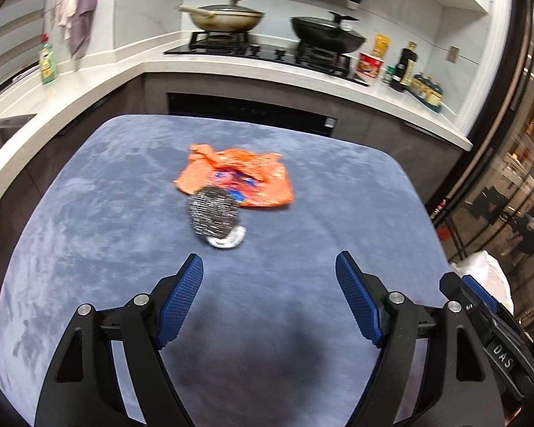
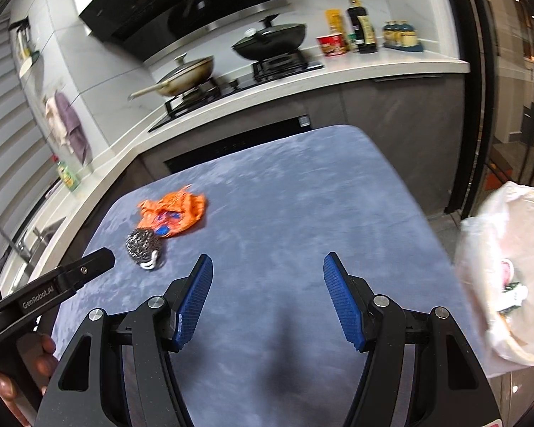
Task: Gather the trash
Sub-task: 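Move both tools back over the table toward the scrubber and wrapper, then grasp the steel wool scrubber with the left tool while the right tool grasps the orange wrapper, then lift scrubber and orange wrapper and carry both over the bin, then lower both tools into the bin and open them to drop scrubber and wrapper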
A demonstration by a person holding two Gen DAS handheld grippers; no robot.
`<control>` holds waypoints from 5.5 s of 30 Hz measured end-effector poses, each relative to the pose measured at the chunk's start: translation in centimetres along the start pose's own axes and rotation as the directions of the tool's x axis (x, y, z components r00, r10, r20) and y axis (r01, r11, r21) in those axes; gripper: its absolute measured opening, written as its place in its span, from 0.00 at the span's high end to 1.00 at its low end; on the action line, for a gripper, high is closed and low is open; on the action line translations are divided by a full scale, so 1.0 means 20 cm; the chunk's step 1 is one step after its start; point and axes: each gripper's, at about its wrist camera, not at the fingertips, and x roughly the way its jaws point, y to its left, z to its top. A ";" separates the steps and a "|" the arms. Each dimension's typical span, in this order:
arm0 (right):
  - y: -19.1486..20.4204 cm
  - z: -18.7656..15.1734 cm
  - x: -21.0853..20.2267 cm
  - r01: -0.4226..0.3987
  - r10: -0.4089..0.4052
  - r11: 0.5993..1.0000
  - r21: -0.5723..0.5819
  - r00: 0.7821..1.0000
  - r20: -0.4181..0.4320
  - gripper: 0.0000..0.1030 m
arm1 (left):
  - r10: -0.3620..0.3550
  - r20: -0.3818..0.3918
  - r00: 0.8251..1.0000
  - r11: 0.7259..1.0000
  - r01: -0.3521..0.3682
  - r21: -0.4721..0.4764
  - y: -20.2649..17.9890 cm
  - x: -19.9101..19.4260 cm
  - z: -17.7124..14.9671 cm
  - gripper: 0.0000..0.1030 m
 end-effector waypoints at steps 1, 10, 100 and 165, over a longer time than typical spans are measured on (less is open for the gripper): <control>0.03 0.00 0.02 -0.005 0.005 1.000 -0.006 1.000 -0.005 0.39 | 0.006 -0.001 1.000 1.000 -0.006 -0.008 0.03 0.01 0.01 0.29; 0.22 0.04 0.26 -0.040 0.038 0.998 -0.054 0.998 -0.045 0.39 | 0.023 -0.017 1.000 0.997 -0.025 -0.076 0.20 0.16 0.10 0.21; -1.05 0.18 -0.81 0.121 -0.182 0.957 0.263 0.958 0.222 0.93 | -0.326 0.024 0.945 0.897 0.301 0.324 -1.43 -0.36 -0.17 0.65; -1.60 -0.09 -0.77 0.255 -0.320 0.875 0.411 0.943 0.095 0.75 | -0.304 -0.179 0.936 0.835 0.352 0.424 -1.94 -0.06 -0.45 0.63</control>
